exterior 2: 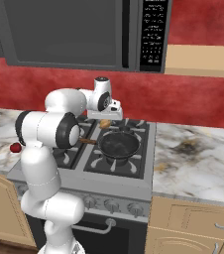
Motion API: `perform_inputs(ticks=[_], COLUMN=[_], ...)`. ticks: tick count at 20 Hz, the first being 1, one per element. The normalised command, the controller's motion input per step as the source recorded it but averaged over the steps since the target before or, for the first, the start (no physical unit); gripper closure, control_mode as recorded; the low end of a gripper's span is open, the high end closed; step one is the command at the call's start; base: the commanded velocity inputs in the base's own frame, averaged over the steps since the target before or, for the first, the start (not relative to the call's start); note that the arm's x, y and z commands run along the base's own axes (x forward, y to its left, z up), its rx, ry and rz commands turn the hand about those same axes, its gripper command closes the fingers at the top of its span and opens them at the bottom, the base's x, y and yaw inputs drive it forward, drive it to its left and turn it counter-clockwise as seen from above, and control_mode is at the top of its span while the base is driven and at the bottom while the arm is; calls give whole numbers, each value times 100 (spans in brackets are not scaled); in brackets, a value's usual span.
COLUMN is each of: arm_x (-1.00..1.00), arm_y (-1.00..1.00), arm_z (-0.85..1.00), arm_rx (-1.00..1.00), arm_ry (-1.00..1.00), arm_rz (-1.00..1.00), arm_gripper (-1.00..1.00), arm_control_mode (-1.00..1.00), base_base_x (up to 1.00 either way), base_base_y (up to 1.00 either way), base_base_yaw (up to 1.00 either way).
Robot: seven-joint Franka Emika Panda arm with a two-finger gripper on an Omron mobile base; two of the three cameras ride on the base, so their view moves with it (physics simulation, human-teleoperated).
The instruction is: Place the pan on the front right burner on the stove. Then place the tomato and the onion in the pan and turn on the front right burner.
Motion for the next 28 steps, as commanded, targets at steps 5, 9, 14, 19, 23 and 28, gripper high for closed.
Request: perform_inputs(ticks=[5, 9, 14, 19, 23, 28], arm_x=[-8, -14, -4, 0, 0, 0], arm_y=[-33, -46, -44, -35, -34, -27], arm_z=[0, -9, -45, -48, -26, -20], arm_rx=[0, 0, -2, 0, 0, 0], arm_ry=[0, 0, 1, 0, 0, 0], arm_rz=[-6, -7, -5, -2, -1, 0], arm_gripper=[100, 100, 100, 100, 100, 100], arm_control_mode=[-100, -100, -100, -100, -100, -100], base_base_x=[0, 0, 0, 0, 0, 0], base_base_y=[0, 0, 0, 0, 0, 0], base_base_yaw=[0, 0, 0, 0, 0, 0])
